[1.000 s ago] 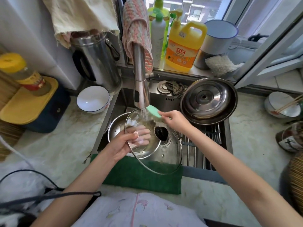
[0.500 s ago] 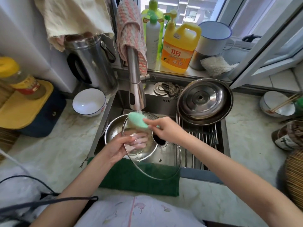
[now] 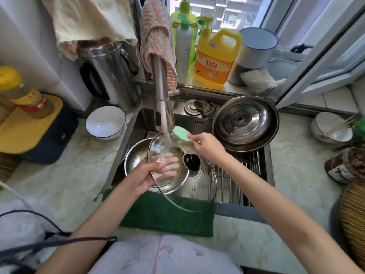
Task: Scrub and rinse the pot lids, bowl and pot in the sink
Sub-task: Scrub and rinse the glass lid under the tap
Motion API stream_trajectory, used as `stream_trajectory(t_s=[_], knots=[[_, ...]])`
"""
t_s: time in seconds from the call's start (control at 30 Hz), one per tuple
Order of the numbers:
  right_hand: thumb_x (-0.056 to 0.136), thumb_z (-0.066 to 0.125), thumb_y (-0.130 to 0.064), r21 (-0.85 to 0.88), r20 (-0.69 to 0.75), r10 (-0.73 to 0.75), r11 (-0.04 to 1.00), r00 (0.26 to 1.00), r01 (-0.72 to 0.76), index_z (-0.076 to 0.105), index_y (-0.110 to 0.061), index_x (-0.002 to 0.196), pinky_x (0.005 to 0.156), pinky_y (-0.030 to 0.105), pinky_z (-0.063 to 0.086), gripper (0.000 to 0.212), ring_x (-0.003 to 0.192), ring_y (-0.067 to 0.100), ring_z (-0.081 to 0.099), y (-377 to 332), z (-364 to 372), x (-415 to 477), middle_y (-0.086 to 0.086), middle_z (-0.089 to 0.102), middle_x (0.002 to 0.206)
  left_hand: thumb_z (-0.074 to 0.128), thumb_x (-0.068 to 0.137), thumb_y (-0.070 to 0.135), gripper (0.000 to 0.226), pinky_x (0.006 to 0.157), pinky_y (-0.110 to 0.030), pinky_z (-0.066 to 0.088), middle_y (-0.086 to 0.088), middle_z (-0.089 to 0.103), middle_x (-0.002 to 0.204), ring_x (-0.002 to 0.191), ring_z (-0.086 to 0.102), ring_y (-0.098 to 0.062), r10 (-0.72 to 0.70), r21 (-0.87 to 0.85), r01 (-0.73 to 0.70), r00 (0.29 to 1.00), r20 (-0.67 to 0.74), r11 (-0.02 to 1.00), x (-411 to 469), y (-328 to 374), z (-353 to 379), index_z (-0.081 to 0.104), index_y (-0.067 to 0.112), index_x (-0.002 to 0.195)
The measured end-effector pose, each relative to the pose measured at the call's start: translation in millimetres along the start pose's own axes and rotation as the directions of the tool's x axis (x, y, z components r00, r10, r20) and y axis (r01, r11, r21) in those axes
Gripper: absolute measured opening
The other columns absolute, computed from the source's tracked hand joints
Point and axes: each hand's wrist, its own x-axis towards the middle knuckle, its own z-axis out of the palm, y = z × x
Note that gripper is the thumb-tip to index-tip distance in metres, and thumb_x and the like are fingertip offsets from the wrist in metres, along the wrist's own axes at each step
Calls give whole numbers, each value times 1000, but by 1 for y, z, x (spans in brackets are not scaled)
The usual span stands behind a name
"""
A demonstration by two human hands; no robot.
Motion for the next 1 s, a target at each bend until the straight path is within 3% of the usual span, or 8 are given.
stream_trajectory(t_s=[0.07,0.2,0.33,0.4,0.5,0.67,0.83,1.0], knots=[[95,51,-23,34,6,-7,999,1000,7,63,-21,126,56,22,36,32,70,24,65,-2,3,-3,8,72,108,61,71,-3,54,90,-49,52,-27,61,121,109,62,-40,-4,-5,4,1000,0,1000,1,1,-1,51,-9,124],[95,54,-25,132,122,-263,960,957,247,55,-35,130,48,26,39,37,44,7,43,-15,9,-19,0,74,86,79,62,0,54,84,-45,55,-26,65,113,100,66,-38,0,10,0,1000,19,1000,-2,1,-3,61,-4,113],[96,50,-28,101,26,87,991,996,-89,59,-31,128,52,29,36,34,49,10,45,26,5,10,6,74,95,96,24,9,66,64,-41,60,-20,71,102,87,71,-33,11,-79,-9,1000,26,997,-2,1,-8,77,3,86],[95,51,-29,157,66,33,987,997,-43,59,-34,127,52,30,40,33,50,10,46,25,10,0,3,73,104,96,17,10,71,59,-37,59,-16,73,95,81,72,-27,28,-114,-28,1000,-6,993,-3,4,-15,76,3,85],[95,53,-29,239,111,-133,965,985,104,58,-39,126,49,30,39,33,47,15,42,15,12,-12,-9,73,91,95,30,9,71,70,-41,59,-18,70,106,89,70,-33,61,-99,-57,998,32,993,-7,10,-23,73,-2,96],[96,50,-28,233,25,127,964,992,-129,59,-27,129,51,30,36,34,52,12,47,36,17,14,-1,70,78,91,44,11,69,75,-38,57,-22,65,117,104,65,-35,92,-80,-84,990,104,993,-13,21,-26,68,-4,107],[95,53,-28,312,93,-146,944,985,110,59,-35,127,50,26,29,33,49,11,28,2,30,7,-4,69,71,91,47,12,73,81,-43,56,-26,57,127,115,58,-40,94,-76,-89,993,66,993,-17,23,-40,65,-5,113],[96,51,-27,270,48,67,960,997,-78,60,-26,128,58,26,38,34,59,8,51,22,30,23,-4,73,94,72,67,6,75,87,-43,54,-26,58,125,116,57,-38,131,-115,-126,990,45,985,-22,20,-44,40,-12,132]])
